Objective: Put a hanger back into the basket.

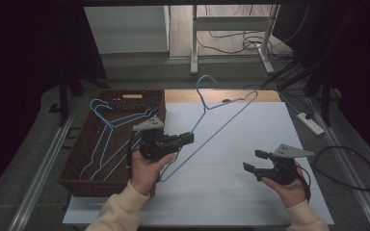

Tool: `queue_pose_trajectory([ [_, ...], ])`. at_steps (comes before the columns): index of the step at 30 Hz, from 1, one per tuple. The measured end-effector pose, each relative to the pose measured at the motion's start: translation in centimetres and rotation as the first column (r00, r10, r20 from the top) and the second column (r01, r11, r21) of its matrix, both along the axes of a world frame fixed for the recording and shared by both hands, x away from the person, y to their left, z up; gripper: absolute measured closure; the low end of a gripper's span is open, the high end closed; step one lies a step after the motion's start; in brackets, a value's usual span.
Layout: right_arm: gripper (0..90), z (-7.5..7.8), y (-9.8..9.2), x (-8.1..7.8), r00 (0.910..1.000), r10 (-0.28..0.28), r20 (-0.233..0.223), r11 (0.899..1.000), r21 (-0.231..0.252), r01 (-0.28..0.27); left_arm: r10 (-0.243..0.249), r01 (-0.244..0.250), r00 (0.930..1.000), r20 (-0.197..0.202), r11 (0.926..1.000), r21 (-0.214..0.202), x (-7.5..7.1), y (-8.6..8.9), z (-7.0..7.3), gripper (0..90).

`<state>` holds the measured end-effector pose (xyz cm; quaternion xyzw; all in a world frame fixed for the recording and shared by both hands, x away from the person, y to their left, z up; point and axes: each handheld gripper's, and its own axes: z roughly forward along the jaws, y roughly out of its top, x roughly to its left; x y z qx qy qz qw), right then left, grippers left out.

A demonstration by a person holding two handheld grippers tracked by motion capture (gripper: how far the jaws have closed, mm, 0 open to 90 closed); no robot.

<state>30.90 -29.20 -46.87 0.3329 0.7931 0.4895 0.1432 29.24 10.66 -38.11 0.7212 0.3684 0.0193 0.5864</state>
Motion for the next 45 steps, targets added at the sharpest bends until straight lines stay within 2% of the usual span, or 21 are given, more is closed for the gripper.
queue_pose_trajectory([
  [4, 26.6, -0.2, 0.1, 0.1, 1.0000, 0.001, 0.001, 1.000, -0.023, -0.001, 0.016, -0.016, 0.9998, 0.014, 0.9998, 0.010, -0.1, 1.7, 0.5, 86.3],
  [14, 26.7, -0.6, -0.2, 0.2, 0.9999, -0.013, -0.012, 0.999, -0.031, 0.012, 0.073, -0.075, 0.9967, 0.035, 0.9964, 0.041, -0.1, 6.1, 1.2, 86.4],
  [21, 26.7, -0.8, -0.2, 0.3, 0.9998, -0.009, -0.016, 0.999, -0.044, 0.009, 0.126, -0.128, 0.9915, 0.035, 0.9893, 0.071, 0.1, 9.6, 1.0, 86.4],
  [24, 26.6, -0.9, -0.1, 0.3, 0.9998, -0.008, -0.018, 0.998, -0.055, 0.007, 0.153, -0.155, 0.9876, 0.034, 0.9847, 0.079, 0.3, 11.1, 0.8, 86.4],
  [31, 26.6, -1.0, 0.0, 0.3, 0.9998, -0.002, -0.021, 0.997, -0.072, 0.000, 0.214, -0.218, 0.9759, 0.044, 0.9680, 0.125, 0.6, 14.2, 0.4, 86.4],
  [35, 26.6, -1.1, 0.1, 0.3, 0.9997, -0.002, -0.025, 0.997, -0.078, 0.000, 0.246, -0.248, 0.9688, 0.030, 0.9606, 0.125, 0.7, 15.9, -0.1, 86.3],
  [38, 26.5, -1.2, 0.1, 0.4, 0.9996, -0.001, -0.028, 0.996, -0.084, -0.001, 0.265, -0.265, 0.9641, 0.019, 0.9532, 0.146, 0.8, 16.8, -0.5, 86.3],
  [45, 26.4, -1.3, 0.4, 0.3, 0.9996, 0.005, -0.029, 0.995, -0.103, -0.008, 0.290, -0.286, 0.9570, 0.002, 0.9420, 0.176, 0.7, 18.5, -1.4, 86.3],
])
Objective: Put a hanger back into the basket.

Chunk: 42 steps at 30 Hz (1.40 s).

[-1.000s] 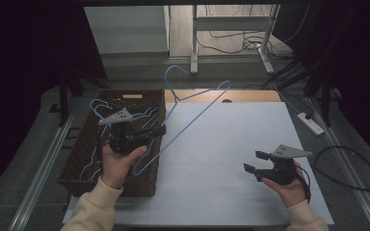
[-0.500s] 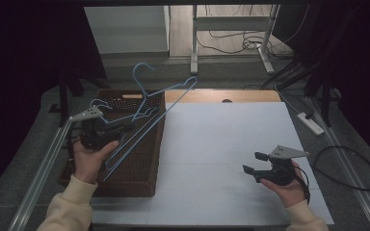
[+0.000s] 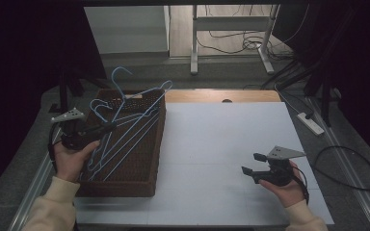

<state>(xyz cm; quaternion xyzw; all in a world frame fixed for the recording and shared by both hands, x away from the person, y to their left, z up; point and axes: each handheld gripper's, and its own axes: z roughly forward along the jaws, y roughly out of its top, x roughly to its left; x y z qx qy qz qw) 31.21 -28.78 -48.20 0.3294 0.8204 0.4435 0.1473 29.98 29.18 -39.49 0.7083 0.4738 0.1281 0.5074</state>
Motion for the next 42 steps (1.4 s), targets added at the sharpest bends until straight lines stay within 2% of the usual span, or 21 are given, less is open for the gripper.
queue_pose_trajectory([
  [12, 26.4, -0.2, 0.1, 0.1, 1.0000, 0.001, -0.004, 1.000, -0.008, -0.001, 0.026, -0.025, 0.9987, -0.044, 0.9994, 0.025, 0.4, 1.7, -1.2, 86.4],
  [18, 26.4, -0.2, 0.1, 0.1, 1.0000, 0.001, -0.007, 1.000, -0.011, -0.001, 0.054, -0.053, 0.9971, -0.054, 0.9984, 0.020, 0.4, 2.2, -1.6, 86.4],
  [21, 26.4, -0.2, 0.1, 0.1, 1.0000, 0.002, -0.009, 1.000, -0.011, -0.002, 0.055, -0.053, 0.9965, -0.063, 0.9983, 0.024, 0.4, 2.4, -1.7, 86.4],
  [24, 26.4, -0.3, 0.2, 0.1, 1.0000, 0.003, -0.009, 1.000, -0.015, -0.003, 0.045, -0.042, 0.9949, -0.090, 0.9981, 0.045, 0.5, 2.3, -2.3, 86.3],
  [28, 26.4, -0.3, 0.2, 0.1, 1.0000, 0.003, -0.008, 1.000, -0.019, -0.003, 0.032, -0.020, 0.9892, -0.143, 0.9966, 0.080, 1.2, 1.9, -3.5, 86.4],
  [34, 26.4, -0.4, 0.2, 0.1, 0.9999, 0.004, -0.012, 1.000, -0.022, -0.004, 0.035, -0.012, 0.9765, -0.213, 0.9942, 0.107, 1.9, 1.6, -4.8, 86.3],
  [39, 26.3, -0.5, 0.3, 0.1, 0.9999, 0.004, -0.014, 1.000, -0.025, -0.004, 0.078, -0.046, 0.9643, -0.253, 0.9904, 0.130, 2.3, 1.8, -5.5, 85.6],
  [42, 26.3, -0.5, 0.3, 0.1, 0.9999, 0.005, -0.013, 1.000, -0.024, -0.005, 0.115, -0.066, 0.9530, -0.280, 0.9817, 0.179, 2.5, 1.8, -5.8, 84.3],
])
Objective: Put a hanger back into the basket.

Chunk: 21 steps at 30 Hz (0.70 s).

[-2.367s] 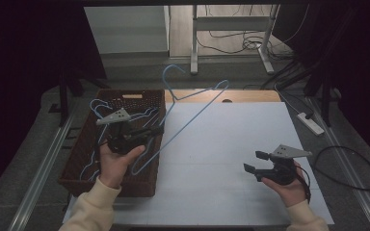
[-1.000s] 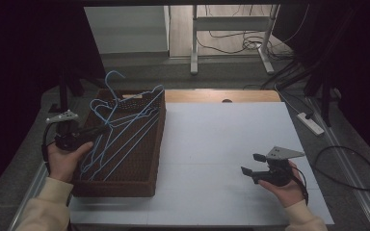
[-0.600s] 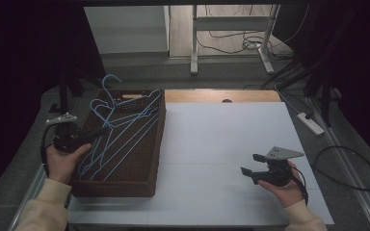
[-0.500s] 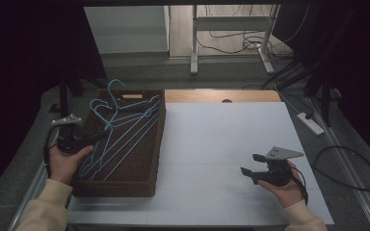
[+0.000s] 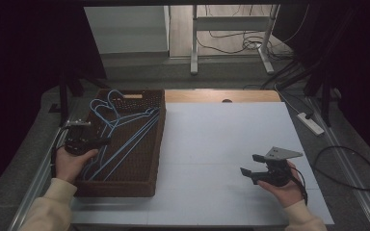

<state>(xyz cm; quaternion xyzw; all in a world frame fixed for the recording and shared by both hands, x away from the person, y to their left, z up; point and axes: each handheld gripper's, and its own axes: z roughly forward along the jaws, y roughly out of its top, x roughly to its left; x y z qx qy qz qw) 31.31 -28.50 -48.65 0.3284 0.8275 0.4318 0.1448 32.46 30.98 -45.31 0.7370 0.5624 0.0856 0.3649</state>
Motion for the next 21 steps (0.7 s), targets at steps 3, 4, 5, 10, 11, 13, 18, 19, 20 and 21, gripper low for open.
queue_pose_trajectory([
  [3, 26.2, 0.0, 0.0, 0.0, 1.0000, 0.003, -0.001, 1.000, -0.002, -0.003, 0.020, -0.019, 0.9993, -0.031, 0.9993, 0.032, 0.3, -0.1, -0.3, 82.0],
  [4, 26.2, 0.0, 0.1, 0.0, 1.0000, 0.003, -0.001, 1.000, -0.002, -0.003, 0.027, -0.026, 0.9988, -0.040, 0.9987, 0.045, 0.4, -0.1, -0.4, 80.7],
  [5, 26.1, 0.0, 0.1, 0.0, 1.0000, 0.004, 0.000, 1.000, -0.002, -0.004, 0.034, -0.031, 0.9984, -0.044, 0.9981, 0.053, 0.4, -0.1, -0.4, 79.0],
  [10, 26.1, 0.0, 0.0, 0.0, 1.0000, 0.003, 0.000, 1.000, -0.002, -0.003, 0.074, -0.075, 0.9972, 0.015, 0.9947, 0.071, 0.2, -0.1, -0.1, 63.1],
  [11, 26.2, 0.0, 0.0, 0.0, 1.0000, 0.003, 0.000, 1.000, -0.002, -0.003, 0.076, -0.078, 0.9961, 0.046, 0.9949, 0.063, 0.0, -0.1, 0.3, 58.9],
  [13, 26.2, 0.0, 0.0, 0.0, 1.0000, 0.003, 0.000, 1.000, -0.003, -0.003, 0.071, -0.075, 0.9946, 0.076, 0.9956, 0.056, -0.3, -0.2, 0.7, 53.0],
  [18, 26.1, -0.1, 0.0, 0.0, 1.0000, 0.003, -0.002, 1.000, -0.006, -0.003, 0.023, -0.027, 0.9857, 0.167, 0.9993, 0.024, -1.4, -0.7, 2.3, 41.7],
  [19, 26.1, -0.1, 0.1, 0.0, 1.0000, 0.003, -0.001, 1.000, -0.006, -0.003, 0.012, -0.016, 0.9832, 0.182, 0.9997, 0.020, -1.7, -0.8, 2.6, 40.6],
  [20, 26.1, 0.0, 0.1, 0.0, 1.0000, 0.003, 0.000, 1.000, -0.007, -0.003, 0.005, -0.008, 0.9811, 0.194, 0.9999, 0.015, -1.9, -1.0, 2.8, 39.7],
  [21, 26.1, 0.0, 0.0, 0.0, 1.0000, 0.003, 0.000, 1.000, -0.007, -0.003, -0.008, 0.007, 0.9778, 0.210, 0.9999, 0.008, -2.3, -1.3, 3.2, 39.1],
])
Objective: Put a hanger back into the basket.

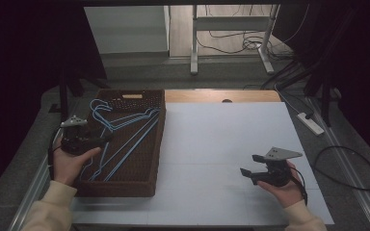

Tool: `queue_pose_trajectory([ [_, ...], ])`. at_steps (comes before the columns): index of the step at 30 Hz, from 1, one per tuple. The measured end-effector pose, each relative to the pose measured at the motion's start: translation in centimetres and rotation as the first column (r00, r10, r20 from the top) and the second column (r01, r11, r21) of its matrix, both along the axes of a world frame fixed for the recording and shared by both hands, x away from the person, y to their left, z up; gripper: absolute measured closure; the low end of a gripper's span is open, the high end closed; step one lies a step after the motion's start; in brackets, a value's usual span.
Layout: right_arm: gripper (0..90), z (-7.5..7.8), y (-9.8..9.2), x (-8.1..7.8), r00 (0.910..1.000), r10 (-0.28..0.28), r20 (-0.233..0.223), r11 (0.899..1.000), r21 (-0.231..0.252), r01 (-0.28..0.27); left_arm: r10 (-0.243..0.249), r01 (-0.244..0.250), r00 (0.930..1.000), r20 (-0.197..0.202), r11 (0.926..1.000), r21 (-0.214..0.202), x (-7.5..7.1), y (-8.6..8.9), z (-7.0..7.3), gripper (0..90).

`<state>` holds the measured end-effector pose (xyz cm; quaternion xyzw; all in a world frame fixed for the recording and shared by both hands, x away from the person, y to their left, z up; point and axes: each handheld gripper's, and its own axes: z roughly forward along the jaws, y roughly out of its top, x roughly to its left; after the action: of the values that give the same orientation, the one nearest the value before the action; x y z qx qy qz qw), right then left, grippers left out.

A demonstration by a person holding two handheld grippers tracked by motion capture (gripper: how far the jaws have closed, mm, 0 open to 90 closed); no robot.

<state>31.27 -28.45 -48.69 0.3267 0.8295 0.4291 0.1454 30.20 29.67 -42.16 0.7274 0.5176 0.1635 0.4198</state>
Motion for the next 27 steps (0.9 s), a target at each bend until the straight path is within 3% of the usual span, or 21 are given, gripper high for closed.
queue_pose_trajectory([
  [4, 26.1, 0.0, 0.0, 0.0, 1.0000, 0.000, 0.000, 1.000, 0.000, 0.000, -0.055, 0.056, 0.9968, 0.058, 0.9984, -0.012, -1.4, -1.4, 1.1, 37.4],
  [11, 26.0, 0.1, -0.1, 0.0, 1.0000, -0.001, 0.001, 1.000, 0.003, 0.001, -0.137, 0.139, 0.9851, 0.104, 0.9902, -0.016, -3.2, -4.1, 1.6, 36.1],
  [21, 26.0, 0.3, -0.5, 0.0, 0.9999, -0.015, 0.004, 1.000, 0.019, 0.015, -0.198, 0.203, 0.9714, 0.130, 0.9787, -0.026, -5.5, -6.6, 0.4, 35.0],
  [24, 26.1, 0.4, -0.7, 0.0, 0.9997, -0.021, 0.010, 1.000, 0.021, 0.021, -0.205, 0.206, 0.9691, 0.137, 0.9785, 0.007, -6.2, -7.2, -0.3, 34.3],
  [27, 26.2, 0.4, -0.9, 0.0, 0.9996, -0.028, 0.010, 0.999, 0.019, 0.027, -0.206, 0.209, 0.9683, 0.141, 0.9779, -0.005, -6.4, -7.2, -0.7, 34.2],
])
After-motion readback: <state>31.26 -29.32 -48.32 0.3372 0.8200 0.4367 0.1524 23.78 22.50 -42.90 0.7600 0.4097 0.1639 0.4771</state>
